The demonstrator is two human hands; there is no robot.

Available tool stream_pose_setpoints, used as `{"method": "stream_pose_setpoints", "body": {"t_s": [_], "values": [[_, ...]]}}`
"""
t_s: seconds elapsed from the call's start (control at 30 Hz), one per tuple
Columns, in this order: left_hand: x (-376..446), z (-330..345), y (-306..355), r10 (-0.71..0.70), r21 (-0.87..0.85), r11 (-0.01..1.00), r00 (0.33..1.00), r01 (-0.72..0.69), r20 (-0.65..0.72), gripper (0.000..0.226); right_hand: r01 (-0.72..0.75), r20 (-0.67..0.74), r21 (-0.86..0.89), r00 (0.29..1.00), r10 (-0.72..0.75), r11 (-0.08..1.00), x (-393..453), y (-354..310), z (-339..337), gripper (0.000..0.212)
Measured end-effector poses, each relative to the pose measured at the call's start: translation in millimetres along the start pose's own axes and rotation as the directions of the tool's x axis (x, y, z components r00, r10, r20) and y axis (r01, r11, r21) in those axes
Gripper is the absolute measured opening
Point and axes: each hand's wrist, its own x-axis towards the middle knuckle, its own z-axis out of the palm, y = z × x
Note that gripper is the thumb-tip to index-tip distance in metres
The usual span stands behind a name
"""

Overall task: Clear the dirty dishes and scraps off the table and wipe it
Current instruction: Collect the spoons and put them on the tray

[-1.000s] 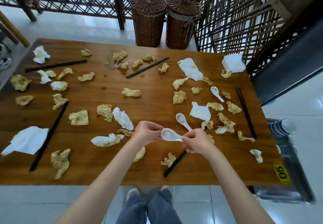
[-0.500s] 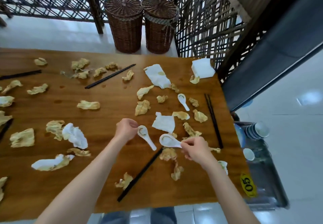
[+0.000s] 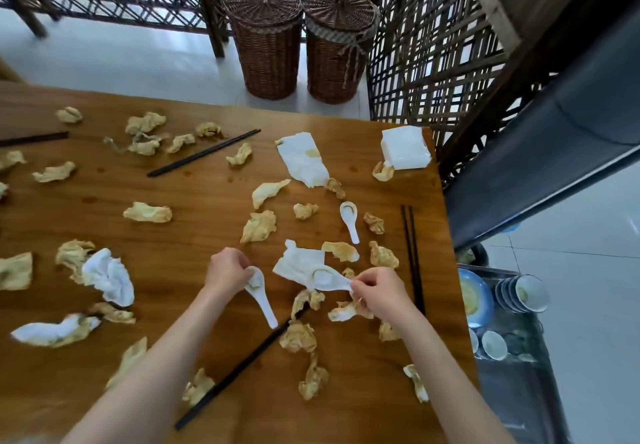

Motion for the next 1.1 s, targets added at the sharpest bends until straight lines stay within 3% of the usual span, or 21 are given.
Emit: {"method": "stream_pose_setpoints", "body": {"t_s": [0.1,0.2,0.3,0.43,0.67,0.9,1.1], "values": [[-3,-8,7,0.001,-0.025,1.000,1.000,-0.001,0.017,0.007,0.001,0.001,0.023,1.000,-0.001,1.000,6,-5,0,0.015],[-11,-17,13,-0.064,-0.179,0.982,0.998,0.066,0.016,0.006,0.002,0.006,0.061,1.000,-0.002,0.998,9,-12,1,0.016],[-20,-27,17,-0.149,-0.449,0.877,0.985,0.171,0.084,0.008,0.013,0.010,0.093,1.000,-0.014,0.996,12,-18,2,0.013],[-32,-34,24,-0.093,-0.666,0.715,0.973,0.212,0.210,0.017,0.022,-0.002,0.127,1.000,-0.022,0.992,14,-23,1,0.011],[-46,-32,42,0.000,-0.759,0.605,0.953,0.240,0.302,0.017,0.035,-0.043,0.121,0.999,-0.030,0.992,15,-27,-6,0.011],[-51,-24,56,-0.057,-0.804,0.553,0.972,0.220,0.227,0.014,0.055,-0.029,0.135,0.998,-0.051,0.989,17,-34,-8,0.010],[-52,-26,59,-0.025,-0.827,0.475,0.944,0.302,0.330,0.020,0.062,-0.025,0.154,0.998,-0.059,0.986,21,-40,-9,0.006]]}}
